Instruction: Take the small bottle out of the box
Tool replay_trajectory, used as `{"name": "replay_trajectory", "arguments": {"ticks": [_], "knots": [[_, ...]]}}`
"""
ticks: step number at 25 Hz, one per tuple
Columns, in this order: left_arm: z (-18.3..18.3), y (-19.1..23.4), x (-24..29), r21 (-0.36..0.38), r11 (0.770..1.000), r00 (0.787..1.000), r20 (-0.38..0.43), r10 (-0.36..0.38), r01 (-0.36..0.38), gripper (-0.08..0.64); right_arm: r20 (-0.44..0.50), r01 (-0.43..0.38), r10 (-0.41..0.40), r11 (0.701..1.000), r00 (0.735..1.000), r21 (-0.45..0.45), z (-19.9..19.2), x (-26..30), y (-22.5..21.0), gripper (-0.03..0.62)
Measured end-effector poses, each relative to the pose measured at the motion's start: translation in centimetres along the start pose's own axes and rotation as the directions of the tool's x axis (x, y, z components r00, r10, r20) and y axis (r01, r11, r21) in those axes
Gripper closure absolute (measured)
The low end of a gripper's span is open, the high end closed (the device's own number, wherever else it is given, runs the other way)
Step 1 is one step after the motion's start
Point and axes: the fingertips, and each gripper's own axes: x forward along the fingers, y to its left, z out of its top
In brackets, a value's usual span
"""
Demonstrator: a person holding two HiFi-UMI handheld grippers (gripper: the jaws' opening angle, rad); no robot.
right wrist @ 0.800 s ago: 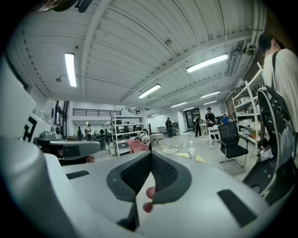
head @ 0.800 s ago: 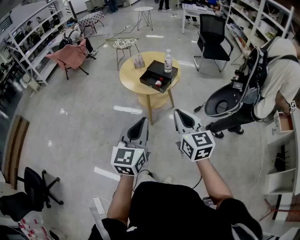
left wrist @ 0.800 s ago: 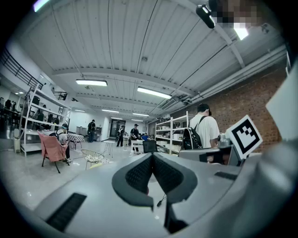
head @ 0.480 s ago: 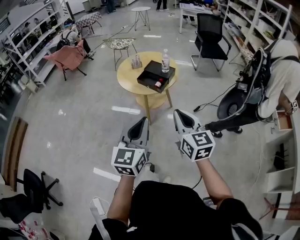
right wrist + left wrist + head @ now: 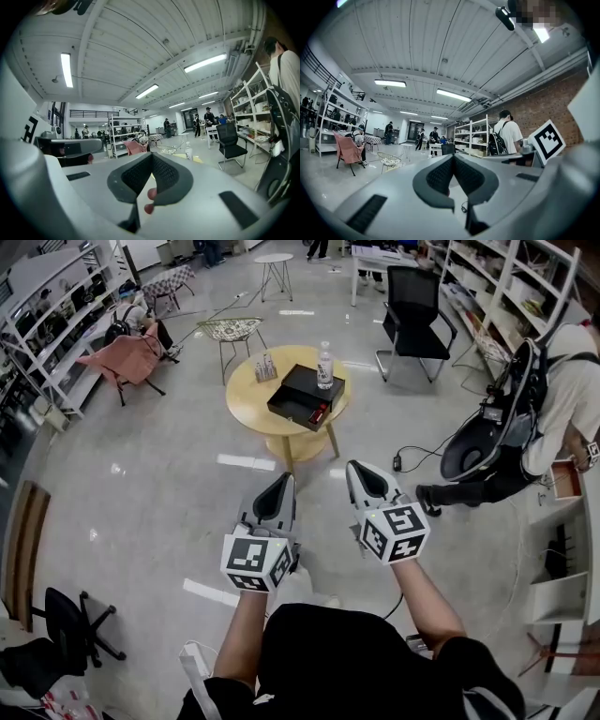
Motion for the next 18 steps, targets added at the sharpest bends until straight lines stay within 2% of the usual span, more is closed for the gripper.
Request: {"name": "replay_trajectory", "arguments": {"ticks": [9, 18], "knots": [[0.1, 3.4, 4.4, -0.003, 1.0, 1.0, -0.005, -0.014, 0.014, 0.549, -0.007, 0.016, -0.016, 1.0, 1.0, 0.005, 0.4, 4.8, -1.8, 0.591], [0.4, 8.7, 9.6, -0.013, 1.0, 1.0, -0.017, -0.011, 0.011, 0.549, -0.026, 0.015, -0.014, 1.0, 1.0, 0.011, 1.2, 12.0, -3.6, 0.591]]}}
